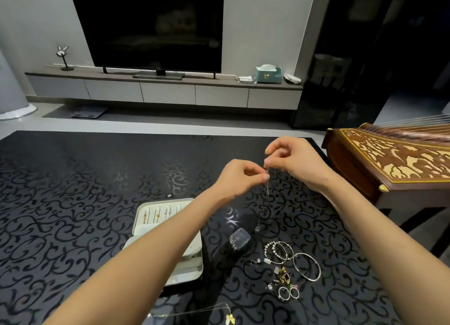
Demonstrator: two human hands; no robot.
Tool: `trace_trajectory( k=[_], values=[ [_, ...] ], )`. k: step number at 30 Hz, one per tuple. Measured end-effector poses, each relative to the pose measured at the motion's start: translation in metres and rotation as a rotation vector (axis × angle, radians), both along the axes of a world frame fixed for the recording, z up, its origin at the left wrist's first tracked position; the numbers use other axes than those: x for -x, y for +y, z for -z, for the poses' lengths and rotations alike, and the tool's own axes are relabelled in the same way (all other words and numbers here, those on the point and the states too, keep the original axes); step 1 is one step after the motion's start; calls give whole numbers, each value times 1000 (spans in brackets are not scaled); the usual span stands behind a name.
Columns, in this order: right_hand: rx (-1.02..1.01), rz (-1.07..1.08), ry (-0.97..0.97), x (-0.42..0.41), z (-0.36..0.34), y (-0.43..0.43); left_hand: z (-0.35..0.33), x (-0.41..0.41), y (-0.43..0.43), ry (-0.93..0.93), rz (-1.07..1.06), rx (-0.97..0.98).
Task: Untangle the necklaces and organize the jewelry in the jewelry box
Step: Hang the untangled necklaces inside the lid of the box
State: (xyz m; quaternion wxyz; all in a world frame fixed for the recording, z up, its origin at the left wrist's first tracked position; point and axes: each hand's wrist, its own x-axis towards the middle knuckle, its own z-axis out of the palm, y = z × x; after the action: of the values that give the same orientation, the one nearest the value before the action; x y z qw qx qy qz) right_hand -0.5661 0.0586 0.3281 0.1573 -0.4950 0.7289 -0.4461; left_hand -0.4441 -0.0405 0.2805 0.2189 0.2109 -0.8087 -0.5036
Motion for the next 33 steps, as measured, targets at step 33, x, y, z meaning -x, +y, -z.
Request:
trace_trajectory(
  k=[33],
  values=[
    [0,-191,94,-122,-57,-55,4,-149,-95,-452,-306,381]
  ],
)
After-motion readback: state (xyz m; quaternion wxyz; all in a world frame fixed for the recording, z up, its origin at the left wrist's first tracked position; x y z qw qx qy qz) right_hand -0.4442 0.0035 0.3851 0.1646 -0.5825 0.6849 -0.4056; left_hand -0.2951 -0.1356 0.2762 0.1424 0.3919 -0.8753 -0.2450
